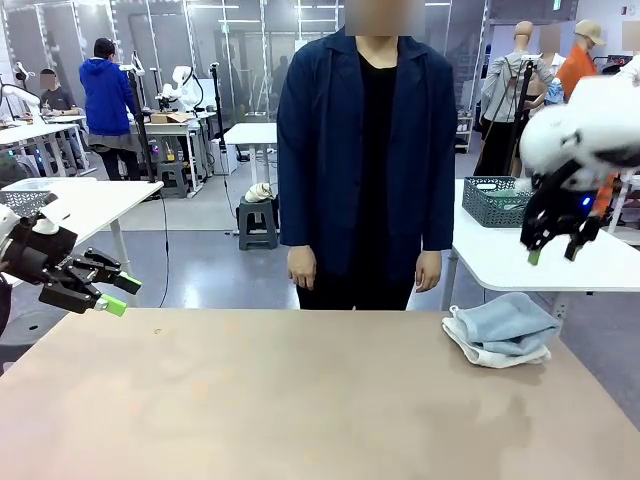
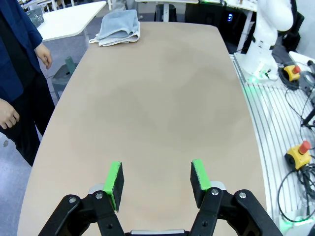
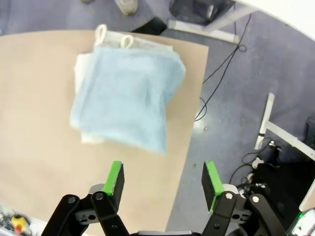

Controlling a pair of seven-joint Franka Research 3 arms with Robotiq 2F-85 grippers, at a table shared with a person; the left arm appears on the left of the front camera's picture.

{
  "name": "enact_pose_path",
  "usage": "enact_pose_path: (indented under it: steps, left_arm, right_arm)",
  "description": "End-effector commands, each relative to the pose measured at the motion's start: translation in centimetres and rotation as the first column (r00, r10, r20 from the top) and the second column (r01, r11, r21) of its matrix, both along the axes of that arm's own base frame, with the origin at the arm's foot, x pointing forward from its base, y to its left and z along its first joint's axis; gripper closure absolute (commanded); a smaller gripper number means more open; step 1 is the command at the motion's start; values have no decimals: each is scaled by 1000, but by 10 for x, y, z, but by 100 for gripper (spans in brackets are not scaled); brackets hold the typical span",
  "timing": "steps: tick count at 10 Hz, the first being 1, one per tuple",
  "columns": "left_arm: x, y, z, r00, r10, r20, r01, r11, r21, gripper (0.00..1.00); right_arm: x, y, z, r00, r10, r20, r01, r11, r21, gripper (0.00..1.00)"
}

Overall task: Fold the towels and place them in the basket.
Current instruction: Stack the folded Towel with hook on the right side of the table.

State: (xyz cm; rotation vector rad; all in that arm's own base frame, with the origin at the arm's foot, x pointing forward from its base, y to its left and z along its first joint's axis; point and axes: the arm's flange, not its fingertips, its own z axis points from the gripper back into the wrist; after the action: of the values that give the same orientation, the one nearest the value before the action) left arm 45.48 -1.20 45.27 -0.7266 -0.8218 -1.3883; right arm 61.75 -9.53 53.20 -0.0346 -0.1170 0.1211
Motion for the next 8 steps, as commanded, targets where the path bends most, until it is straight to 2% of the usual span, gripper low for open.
enact_pose_path:
  steps: [1,3,5,7,8]
  left_arm:
    - [0,1,1,1000,-11,4,11,1000,-2,30]
    - [0,1,1,1000,-11,4,11,1000,-2,30]
    - [0,1,1,1000,-11,4,11,1000,-2,30]
    - [0,1,1,1000,-11,4,11,1000,-2,30]
    - [0,1,1,1000,-11,4,11,1000,-2,30]
  right_arm:
    - [-77,2,75,995,86,60,-88,995,38,21]
    - [-135,8,139,984,111,141,-124,988,88,21]
    - [-184,17,181,974,109,197,-130,987,99,21]
    - [-215,23,197,966,106,235,-134,985,110,21]
    - [-220,26,200,962,108,250,-138,985,106,21]
